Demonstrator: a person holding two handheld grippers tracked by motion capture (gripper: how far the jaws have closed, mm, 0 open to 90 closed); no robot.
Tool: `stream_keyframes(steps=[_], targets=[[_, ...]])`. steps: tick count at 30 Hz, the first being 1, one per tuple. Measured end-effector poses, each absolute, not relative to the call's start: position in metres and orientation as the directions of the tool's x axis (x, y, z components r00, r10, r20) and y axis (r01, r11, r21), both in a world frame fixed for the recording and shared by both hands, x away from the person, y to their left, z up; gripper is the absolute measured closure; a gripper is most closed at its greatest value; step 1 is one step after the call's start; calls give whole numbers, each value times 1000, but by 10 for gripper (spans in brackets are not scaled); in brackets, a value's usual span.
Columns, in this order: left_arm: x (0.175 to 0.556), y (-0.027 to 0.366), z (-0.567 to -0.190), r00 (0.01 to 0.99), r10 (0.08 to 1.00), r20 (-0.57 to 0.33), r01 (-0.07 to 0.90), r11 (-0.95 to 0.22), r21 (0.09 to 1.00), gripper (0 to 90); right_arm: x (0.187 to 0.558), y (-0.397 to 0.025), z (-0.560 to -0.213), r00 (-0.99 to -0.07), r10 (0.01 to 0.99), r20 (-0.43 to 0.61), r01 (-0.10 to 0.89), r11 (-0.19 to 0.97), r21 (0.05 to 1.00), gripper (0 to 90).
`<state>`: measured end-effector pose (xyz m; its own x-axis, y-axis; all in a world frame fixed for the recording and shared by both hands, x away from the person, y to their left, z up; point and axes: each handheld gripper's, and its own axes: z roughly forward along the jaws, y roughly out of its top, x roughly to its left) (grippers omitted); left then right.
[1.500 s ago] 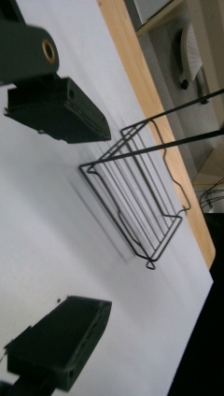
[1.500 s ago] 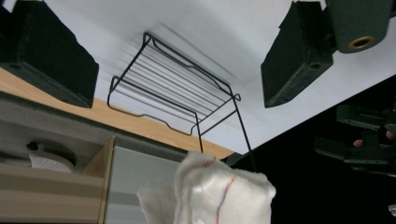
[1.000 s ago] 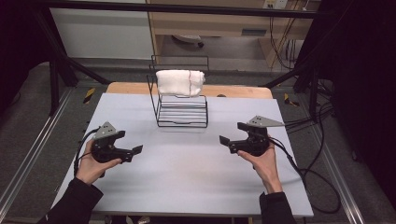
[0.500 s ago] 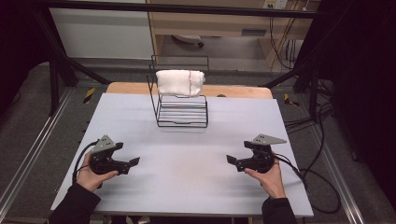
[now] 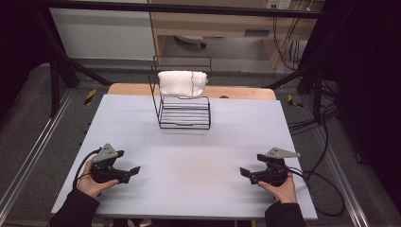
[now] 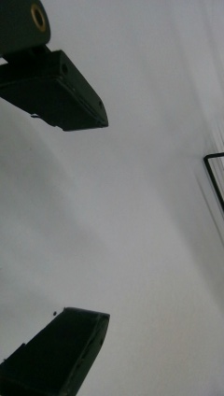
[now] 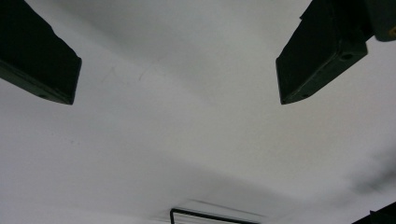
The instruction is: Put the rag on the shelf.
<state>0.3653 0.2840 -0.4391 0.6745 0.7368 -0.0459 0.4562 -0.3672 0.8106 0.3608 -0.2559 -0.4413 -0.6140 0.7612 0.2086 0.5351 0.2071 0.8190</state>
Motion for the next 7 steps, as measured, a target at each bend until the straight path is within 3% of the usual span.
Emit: stream_keyframes(steps=[7], targets=[[364,285,-441,674,737,-47,458,-367,810,62,359,-256,-442,-615,761,206,538,214,816,7]])
